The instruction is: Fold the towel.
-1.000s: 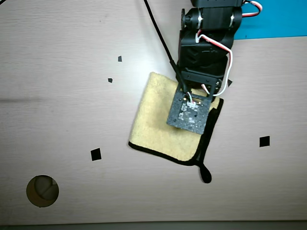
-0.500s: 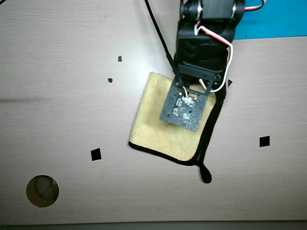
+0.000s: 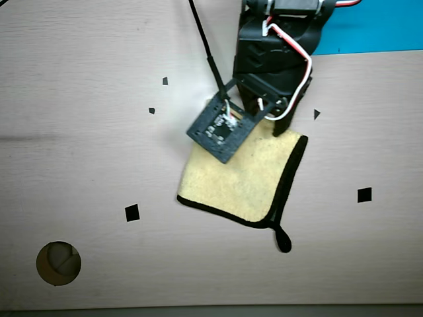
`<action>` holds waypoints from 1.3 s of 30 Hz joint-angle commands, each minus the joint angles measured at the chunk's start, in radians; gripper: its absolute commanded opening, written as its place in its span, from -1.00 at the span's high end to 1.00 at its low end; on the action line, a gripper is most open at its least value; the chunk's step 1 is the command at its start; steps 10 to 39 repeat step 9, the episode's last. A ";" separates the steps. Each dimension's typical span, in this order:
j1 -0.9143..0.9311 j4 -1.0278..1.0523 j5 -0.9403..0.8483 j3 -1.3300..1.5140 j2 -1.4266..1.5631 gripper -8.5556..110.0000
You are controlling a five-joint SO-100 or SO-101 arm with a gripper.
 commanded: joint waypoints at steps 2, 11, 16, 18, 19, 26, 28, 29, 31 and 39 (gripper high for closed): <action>0.034 0.002 0.031 -0.014 0.002 0.66; 0.034 0.002 0.035 0.003 0.021 0.67; 0.034 0.002 0.035 0.003 0.021 0.67; 0.034 0.002 0.035 0.003 0.021 0.67; 0.034 0.002 0.035 0.003 0.021 0.67; 0.034 0.002 0.035 0.003 0.021 0.67; 0.034 0.002 0.035 0.003 0.021 0.67; 0.034 0.002 0.035 0.003 0.021 0.67; 0.034 0.002 0.035 0.003 0.021 0.67; 0.034 0.002 0.035 0.003 0.021 0.67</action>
